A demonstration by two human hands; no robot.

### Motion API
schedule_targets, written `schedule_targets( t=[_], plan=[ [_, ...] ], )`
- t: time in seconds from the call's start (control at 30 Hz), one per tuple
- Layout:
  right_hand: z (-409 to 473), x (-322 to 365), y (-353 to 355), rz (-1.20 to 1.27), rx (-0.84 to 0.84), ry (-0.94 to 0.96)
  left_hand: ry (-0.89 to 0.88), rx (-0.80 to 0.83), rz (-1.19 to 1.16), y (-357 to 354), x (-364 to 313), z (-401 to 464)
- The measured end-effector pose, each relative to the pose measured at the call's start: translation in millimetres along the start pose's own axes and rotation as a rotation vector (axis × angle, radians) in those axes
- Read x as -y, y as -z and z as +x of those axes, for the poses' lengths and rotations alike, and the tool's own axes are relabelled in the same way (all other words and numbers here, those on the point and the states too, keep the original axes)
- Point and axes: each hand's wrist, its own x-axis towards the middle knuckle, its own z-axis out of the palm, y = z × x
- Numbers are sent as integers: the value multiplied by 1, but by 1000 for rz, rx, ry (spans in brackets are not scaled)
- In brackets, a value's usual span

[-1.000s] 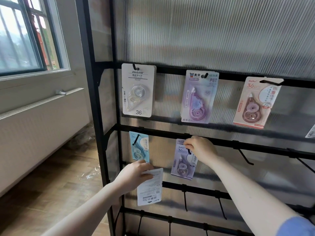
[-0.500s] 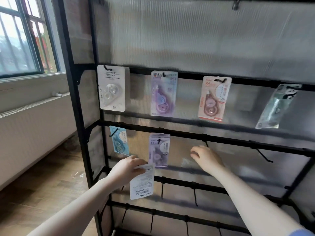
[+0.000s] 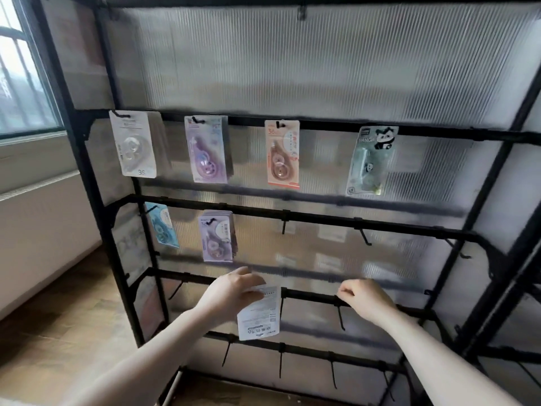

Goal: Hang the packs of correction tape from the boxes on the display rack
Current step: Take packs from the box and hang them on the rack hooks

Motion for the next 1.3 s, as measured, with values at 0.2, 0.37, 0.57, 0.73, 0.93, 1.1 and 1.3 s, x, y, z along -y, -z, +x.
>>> schedule_targets(
  t=[0.2,0.37,0.57,0.73,0.93,1.1,1.3],
  plan=[
    [-5,-3,-5,81,60,44,-147,-91,88,8,-24,-1],
    [2,16,-5,179,106,59,-305,-182,119,21,-35,-3],
    [26,42,-10,350,178,49,-589,-257,241,29,-33,-7],
    [43,68,-20,542,344,16,-762,-370,305,27,-24,-9],
    [55,87,-27,614,487,60,-828,-411,265,15,-10,-13],
    [64,90,-26,557,369,130,-821,-363,270,15,4,-18],
    [71,93,-9,918,252,26,-806,-293,301,3,36,-24]
  ],
)
